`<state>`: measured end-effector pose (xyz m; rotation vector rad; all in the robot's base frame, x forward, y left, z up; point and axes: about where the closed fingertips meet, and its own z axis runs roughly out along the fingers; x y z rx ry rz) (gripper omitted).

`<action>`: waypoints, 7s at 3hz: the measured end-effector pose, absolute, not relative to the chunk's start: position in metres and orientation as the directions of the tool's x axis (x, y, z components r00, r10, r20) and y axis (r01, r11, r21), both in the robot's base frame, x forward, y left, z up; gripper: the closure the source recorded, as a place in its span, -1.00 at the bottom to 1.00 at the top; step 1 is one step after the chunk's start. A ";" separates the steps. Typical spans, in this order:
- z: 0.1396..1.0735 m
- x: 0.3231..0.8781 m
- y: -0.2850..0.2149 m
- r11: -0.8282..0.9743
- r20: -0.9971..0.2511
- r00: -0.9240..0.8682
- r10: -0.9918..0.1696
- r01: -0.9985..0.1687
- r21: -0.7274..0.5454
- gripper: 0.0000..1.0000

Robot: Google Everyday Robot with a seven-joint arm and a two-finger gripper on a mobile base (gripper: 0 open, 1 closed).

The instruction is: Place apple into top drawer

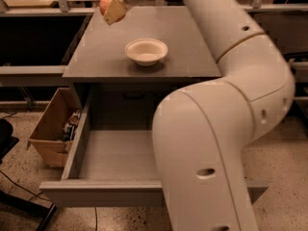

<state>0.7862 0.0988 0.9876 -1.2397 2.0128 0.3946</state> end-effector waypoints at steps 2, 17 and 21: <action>1.055 0.684 -0.057 0.712 -0.676 -0.465 -0.571 -0.691 -0.126 1.00; 0.645 0.534 0.026 0.273 -0.841 -0.265 -0.473 -0.951 0.146 -1.00; 0.817 0.441 -0.105 0.168 -0.621 -0.182 -0.763 -0.982 0.081 -1.00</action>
Offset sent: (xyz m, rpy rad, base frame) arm -0.2480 -0.2589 -0.0951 -0.2310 0.3087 -0.4659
